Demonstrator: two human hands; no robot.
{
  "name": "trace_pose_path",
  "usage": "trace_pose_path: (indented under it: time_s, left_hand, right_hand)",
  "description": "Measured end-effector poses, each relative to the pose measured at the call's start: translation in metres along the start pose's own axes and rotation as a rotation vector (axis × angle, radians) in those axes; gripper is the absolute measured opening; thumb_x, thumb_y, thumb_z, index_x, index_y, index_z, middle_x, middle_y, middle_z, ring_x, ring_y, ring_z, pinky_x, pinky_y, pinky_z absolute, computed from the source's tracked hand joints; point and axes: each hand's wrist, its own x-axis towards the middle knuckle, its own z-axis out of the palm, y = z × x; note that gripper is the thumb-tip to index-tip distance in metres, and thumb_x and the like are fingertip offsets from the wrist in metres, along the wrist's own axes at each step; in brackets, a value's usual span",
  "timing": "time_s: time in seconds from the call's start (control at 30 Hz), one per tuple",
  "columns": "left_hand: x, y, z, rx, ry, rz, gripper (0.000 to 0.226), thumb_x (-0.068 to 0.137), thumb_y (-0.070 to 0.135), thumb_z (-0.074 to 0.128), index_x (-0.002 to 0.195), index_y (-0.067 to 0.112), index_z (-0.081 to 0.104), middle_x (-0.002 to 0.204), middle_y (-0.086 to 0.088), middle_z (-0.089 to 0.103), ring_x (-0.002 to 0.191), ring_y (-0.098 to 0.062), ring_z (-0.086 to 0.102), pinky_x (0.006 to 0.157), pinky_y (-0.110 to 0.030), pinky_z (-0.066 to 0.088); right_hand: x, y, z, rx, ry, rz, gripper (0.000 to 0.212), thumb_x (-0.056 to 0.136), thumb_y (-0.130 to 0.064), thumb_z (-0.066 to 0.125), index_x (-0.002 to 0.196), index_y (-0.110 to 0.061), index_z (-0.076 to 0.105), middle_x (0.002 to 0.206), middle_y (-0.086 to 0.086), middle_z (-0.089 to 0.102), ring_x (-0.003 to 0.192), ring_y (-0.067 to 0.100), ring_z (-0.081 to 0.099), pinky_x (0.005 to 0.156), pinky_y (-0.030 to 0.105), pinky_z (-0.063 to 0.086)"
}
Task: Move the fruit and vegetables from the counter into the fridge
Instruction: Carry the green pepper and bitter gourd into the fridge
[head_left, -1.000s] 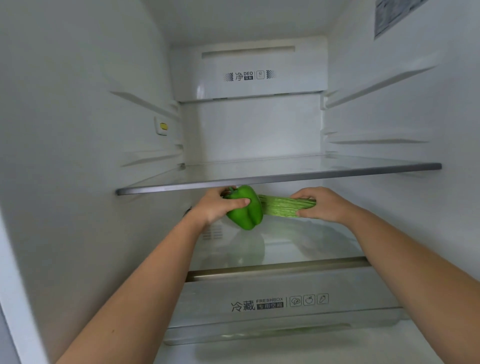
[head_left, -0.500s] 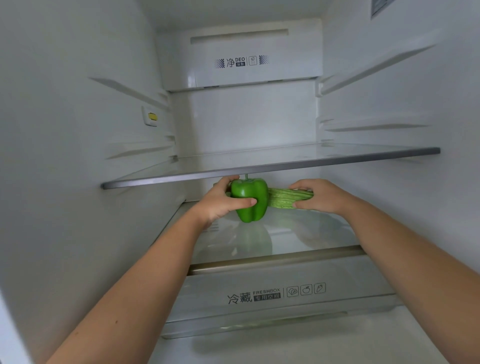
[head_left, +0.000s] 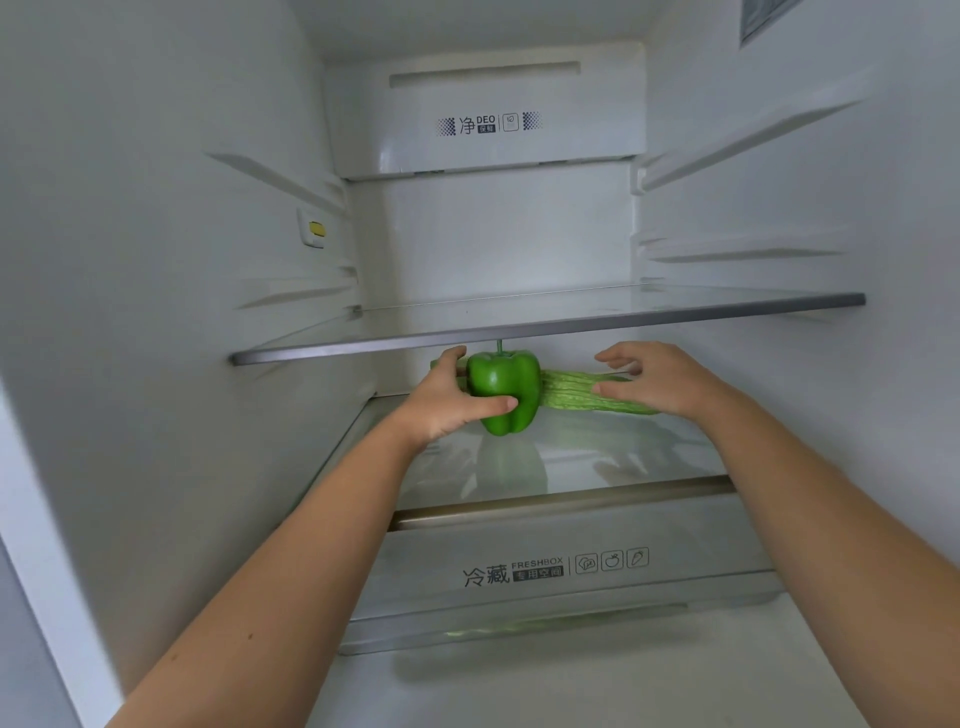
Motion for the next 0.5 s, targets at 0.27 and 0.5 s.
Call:
trace_pose_path:
  time_s: [0.27,0.5]
  left_hand:
    - [-0.038,0.008,-0.002,0.188,0.18,-0.039,0.088,0.076,0.031,0.073,0.143,0.012,0.019,0.141,-0.011,0.036,0.126,-0.024,0.039,0.096,-0.027,0.033]
    - [-0.115,0.011,0.02,0.415,0.358,0.255,0.058,0.084,0.028,0.062,0.134,0.01,0.039,0.133,-0.012,0.043,0.124,-0.028,0.039,0.101,-0.037,0.034]
  right_hand:
    - [-0.051,-0.05,0.006,-0.142,0.197,-0.085,0.04,0.085,-0.032,0.06,0.123,-0.021,0.055,0.123,0.005,0.056,0.114,0.021,0.05,0.092,0.034,0.04]
    - [-0.119,-0.091,0.023,-0.281,0.35,-0.199,0.037,0.087,-0.032,0.056,0.12,-0.015,0.058,0.116,0.008,0.06,0.109,0.026,0.051,0.084,0.033,0.04]
